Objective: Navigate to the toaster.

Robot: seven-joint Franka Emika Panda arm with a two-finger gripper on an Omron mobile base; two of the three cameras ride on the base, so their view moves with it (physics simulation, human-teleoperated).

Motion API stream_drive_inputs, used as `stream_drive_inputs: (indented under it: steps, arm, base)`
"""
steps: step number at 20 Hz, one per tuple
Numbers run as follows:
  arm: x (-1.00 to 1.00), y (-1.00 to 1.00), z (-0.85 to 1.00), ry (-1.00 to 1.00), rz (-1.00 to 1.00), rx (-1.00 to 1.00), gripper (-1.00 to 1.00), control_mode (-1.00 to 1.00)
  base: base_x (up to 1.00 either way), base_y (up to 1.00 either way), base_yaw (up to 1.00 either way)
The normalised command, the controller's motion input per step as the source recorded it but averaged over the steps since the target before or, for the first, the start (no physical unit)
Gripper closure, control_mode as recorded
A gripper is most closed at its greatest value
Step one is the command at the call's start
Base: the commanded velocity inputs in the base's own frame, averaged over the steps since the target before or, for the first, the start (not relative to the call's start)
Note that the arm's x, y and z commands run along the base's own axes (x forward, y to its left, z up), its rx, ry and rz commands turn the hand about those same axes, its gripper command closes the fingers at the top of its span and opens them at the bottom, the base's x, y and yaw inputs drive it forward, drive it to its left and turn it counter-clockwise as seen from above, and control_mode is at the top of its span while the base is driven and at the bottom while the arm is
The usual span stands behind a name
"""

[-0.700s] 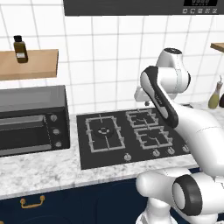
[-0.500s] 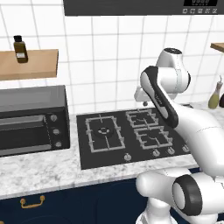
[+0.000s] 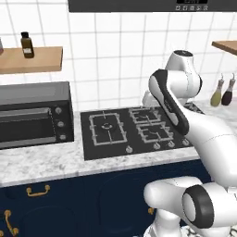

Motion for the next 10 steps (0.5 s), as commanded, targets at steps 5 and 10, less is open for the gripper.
stream_drive_inputs:
  steps: [5, 10]
  arm:
    - [0.00, 0.00, 0.00, 0.00, 0.00, 0.00, -1.00, 1.00]
    - [0.00, 0.00, 0.00, 0.00, 0.00, 0.00, -1.00, 1.00]
  base:
    - [-0.17, 0.91, 0.00]
    - [-0.11, 1.00, 0.01]
